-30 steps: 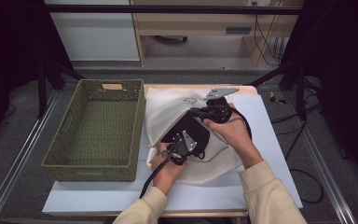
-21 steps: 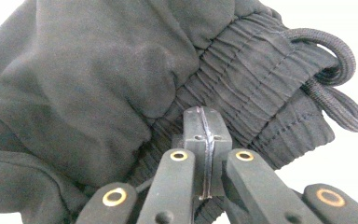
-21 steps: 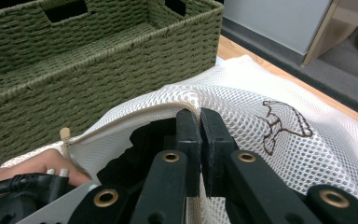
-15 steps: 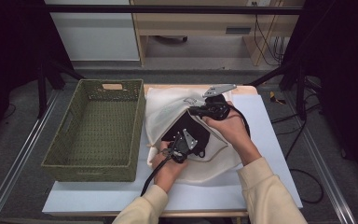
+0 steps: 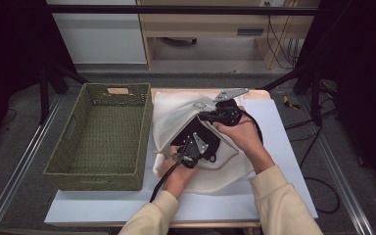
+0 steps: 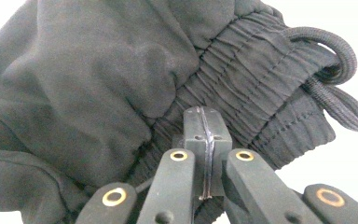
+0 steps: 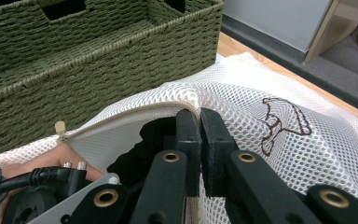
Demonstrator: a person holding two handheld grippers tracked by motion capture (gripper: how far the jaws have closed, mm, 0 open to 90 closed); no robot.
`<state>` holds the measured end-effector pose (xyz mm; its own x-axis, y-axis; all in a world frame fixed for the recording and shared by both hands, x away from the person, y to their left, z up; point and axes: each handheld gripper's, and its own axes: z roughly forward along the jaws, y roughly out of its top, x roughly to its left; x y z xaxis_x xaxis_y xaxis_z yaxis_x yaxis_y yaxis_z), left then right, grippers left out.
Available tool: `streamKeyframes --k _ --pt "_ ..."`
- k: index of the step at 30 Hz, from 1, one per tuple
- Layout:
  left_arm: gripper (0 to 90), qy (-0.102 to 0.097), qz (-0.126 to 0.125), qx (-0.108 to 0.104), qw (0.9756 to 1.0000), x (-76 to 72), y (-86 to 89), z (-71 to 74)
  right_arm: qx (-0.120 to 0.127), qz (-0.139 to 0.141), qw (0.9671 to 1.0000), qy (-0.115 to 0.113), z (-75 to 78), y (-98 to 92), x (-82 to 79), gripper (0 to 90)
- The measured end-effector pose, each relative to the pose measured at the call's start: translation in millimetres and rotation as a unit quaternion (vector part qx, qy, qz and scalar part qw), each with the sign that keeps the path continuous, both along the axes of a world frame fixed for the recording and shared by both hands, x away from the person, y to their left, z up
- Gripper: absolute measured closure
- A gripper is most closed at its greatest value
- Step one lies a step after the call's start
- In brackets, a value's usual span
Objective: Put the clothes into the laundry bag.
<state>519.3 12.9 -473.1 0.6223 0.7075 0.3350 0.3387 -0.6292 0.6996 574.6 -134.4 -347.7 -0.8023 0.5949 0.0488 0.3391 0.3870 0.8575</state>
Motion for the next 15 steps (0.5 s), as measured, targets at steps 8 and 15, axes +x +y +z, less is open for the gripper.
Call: streamKeyframes --k 8,15 --pt "89.9 0.0 0.002 0.0 1.0 4.0 -1.6 -0.4 0.0 0.001 1.0 -0.001 0.9 -0.4 -1.1 87.5" --pt "89.9 -0.004 0.005 -0.008 0.9999 6.8 -1.7 -1.9 -0.002 -0.002 1.0 0.001 0.3 -2.4 1.0 87.5"
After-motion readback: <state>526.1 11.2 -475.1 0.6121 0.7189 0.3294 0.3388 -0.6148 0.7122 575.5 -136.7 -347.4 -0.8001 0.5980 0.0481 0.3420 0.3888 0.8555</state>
